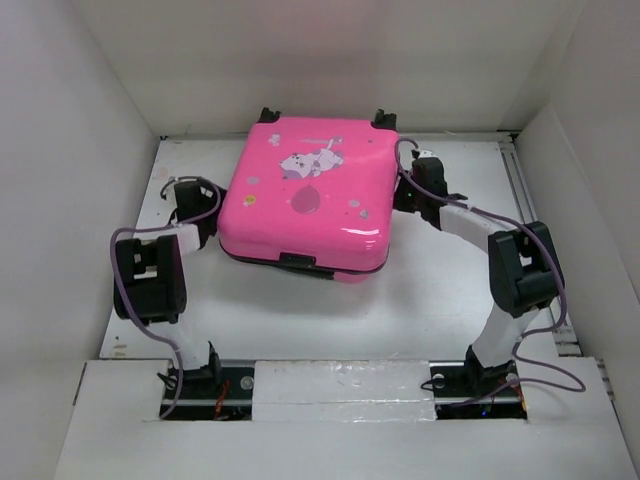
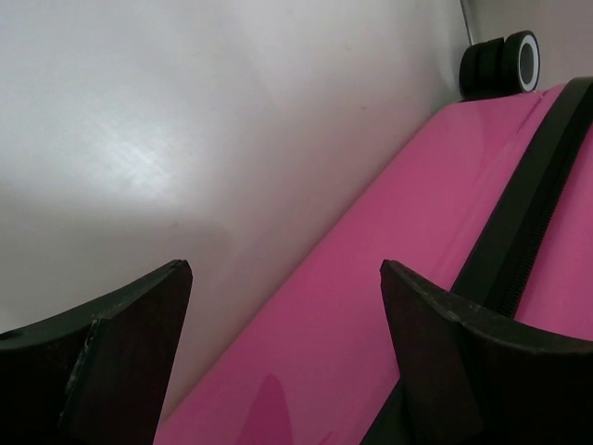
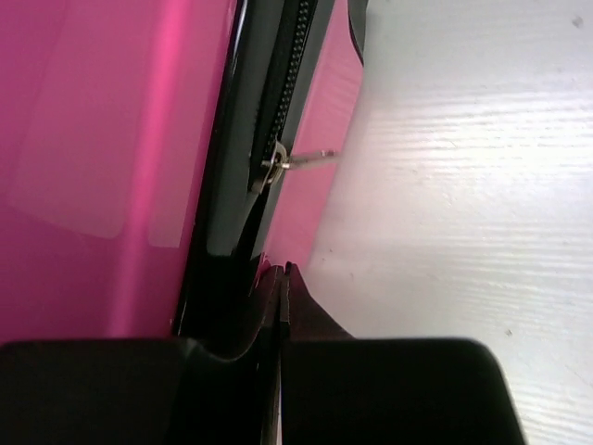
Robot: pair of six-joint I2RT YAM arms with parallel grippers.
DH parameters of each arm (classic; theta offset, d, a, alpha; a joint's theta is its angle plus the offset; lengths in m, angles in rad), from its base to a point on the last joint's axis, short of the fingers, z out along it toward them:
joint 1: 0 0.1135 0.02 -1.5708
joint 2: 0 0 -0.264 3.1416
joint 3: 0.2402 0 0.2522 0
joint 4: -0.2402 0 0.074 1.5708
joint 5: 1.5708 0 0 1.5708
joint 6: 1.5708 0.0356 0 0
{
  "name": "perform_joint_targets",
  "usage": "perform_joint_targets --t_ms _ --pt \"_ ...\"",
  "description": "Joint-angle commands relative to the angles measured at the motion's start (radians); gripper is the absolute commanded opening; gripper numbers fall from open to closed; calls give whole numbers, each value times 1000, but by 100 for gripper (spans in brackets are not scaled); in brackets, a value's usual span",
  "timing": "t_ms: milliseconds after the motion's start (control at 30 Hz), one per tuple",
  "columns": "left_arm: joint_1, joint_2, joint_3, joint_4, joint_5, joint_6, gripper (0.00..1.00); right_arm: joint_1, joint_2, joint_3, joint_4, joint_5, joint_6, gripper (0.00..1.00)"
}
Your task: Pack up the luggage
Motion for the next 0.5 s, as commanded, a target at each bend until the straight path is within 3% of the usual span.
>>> perform_joint_targets --t_ms 0,167,333,400,467 --pt "-52 -119 -130 66 43 -19 79 96 -19 87 92 -206 9 0" --pt "-27 -256 -42 -62 -58 -19 87 76 -68 58 81 -206 43 3" --pt "-27 -331 285 -233 -190 16 96 26 -164 -36 81 -206 52 17" --pt "-49 -390 365 -247 -268 65 96 4 -195 -92 81 -220 52 25" --pt "-108 -431 460 -247 -345 198 90 -11 -247 -137 116 -229 71 32"
